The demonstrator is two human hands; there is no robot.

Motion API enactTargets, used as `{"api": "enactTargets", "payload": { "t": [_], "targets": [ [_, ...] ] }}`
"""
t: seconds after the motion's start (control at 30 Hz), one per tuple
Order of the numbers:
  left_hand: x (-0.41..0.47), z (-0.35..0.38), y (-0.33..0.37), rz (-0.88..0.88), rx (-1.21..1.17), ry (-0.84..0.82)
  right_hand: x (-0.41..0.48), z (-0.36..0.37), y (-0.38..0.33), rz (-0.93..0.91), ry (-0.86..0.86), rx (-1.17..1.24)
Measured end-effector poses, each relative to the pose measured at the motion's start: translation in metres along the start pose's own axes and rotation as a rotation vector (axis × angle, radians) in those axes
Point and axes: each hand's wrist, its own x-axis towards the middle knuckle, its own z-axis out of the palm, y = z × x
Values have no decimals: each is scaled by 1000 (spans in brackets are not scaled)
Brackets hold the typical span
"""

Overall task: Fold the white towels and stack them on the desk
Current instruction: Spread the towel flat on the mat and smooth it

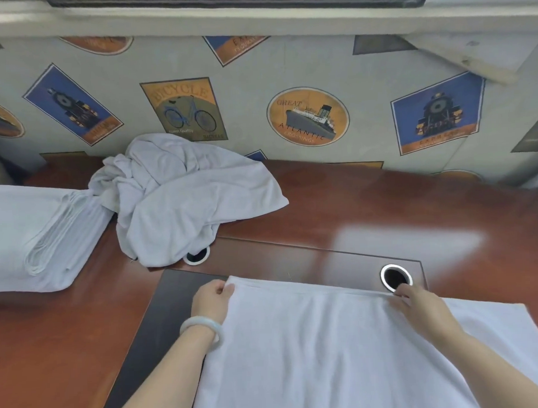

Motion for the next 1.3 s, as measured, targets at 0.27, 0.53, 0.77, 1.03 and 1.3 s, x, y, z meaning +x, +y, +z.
{"api": "enactTargets", "payload": {
  "t": [0.27,0.53,0.77,1.03,1.3],
  "targets": [
    [-10,-9,7,32,2,117,3,-26,6,29,-48,147],
    [5,20,13,-4,81,137,26,2,-1,147,-15,27],
    [-4,22,9,-9,-37,207,16,17,-4,151,244,-83],
    [-28,45,15,495,452,361,-23,74,-65,-379,482,-242],
    [-34,63,-47,628,824,55,-22,107,-37,-218,303,-237]
  ]
}}
